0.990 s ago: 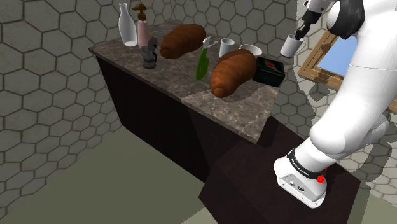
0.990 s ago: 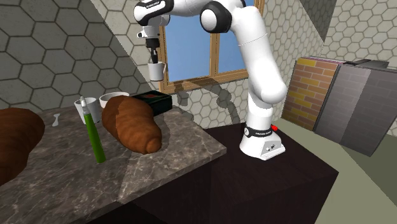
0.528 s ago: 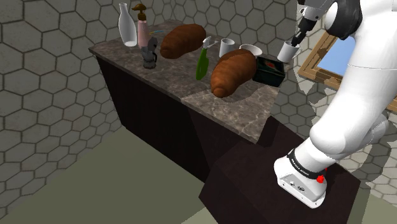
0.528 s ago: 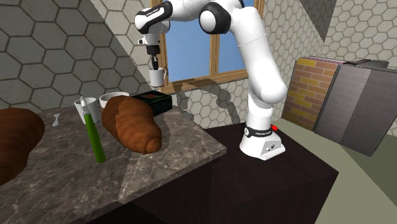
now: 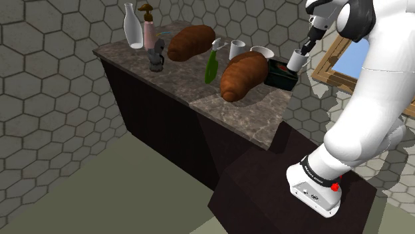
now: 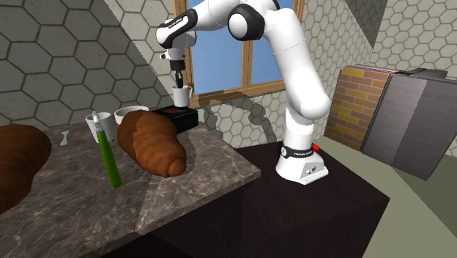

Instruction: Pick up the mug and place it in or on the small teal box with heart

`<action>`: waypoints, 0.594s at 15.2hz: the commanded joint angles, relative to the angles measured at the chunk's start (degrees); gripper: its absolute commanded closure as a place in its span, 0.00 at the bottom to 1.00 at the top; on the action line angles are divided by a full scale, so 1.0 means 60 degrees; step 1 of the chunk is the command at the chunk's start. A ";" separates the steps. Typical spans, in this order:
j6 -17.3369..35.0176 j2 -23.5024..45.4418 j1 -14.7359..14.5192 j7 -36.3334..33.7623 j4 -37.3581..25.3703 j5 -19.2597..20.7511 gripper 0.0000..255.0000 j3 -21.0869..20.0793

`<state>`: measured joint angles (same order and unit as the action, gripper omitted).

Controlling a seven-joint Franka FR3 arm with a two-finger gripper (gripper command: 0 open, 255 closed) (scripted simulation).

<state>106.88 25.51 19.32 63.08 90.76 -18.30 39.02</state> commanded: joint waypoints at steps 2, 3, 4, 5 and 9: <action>0.0045 0.0001 -0.0005 0.0005 0.0038 -0.0006 1.00 -0.0003; 0.0045 0.0001 -0.0005 0.0005 0.0038 -0.0006 1.00 -0.0003; 0.0045 0.0001 -0.0005 0.0005 0.0038 -0.0006 1.00 -0.0003; 0.0045 0.0001 -0.0005 0.0005 0.0038 -0.0006 1.00 -0.0003; 0.0045 0.0002 -0.0005 0.0004 0.0037 -0.0007 0.00 -0.0003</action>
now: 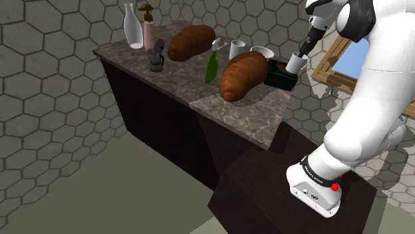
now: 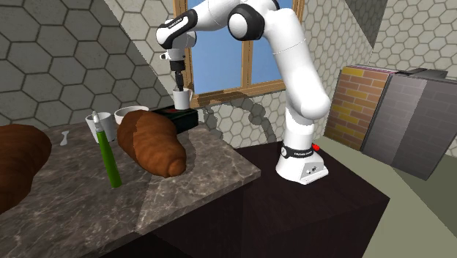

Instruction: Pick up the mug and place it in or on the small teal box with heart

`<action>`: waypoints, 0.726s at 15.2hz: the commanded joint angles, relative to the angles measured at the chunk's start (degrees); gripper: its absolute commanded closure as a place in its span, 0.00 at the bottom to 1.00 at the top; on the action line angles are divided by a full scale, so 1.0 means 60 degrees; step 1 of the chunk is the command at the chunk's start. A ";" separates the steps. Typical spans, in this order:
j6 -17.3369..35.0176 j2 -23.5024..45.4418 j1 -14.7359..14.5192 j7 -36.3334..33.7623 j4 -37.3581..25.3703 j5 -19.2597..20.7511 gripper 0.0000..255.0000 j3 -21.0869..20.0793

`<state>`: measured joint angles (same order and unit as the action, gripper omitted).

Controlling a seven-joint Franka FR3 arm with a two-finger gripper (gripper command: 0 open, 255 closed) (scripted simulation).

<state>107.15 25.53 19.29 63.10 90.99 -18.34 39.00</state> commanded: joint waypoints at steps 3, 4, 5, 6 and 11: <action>0.0000 0.0000 0.0000 0.0000 0.0000 0.0000 0.00 0.0000; -0.0290 -0.0056 0.0023 -0.0042 -0.0252 0.0055 0.00 0.0032; -0.0588 -0.0097 0.0055 -0.0080 -0.0523 0.0099 0.00 0.0058; -0.0892 -0.0123 0.0096 -0.0113 -0.0814 0.0134 0.00 0.0080; -0.1138 -0.0133 0.0136 -0.0137 -0.1058 0.0153 0.00 0.0095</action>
<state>100.43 24.74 20.10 62.30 84.72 -17.44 39.57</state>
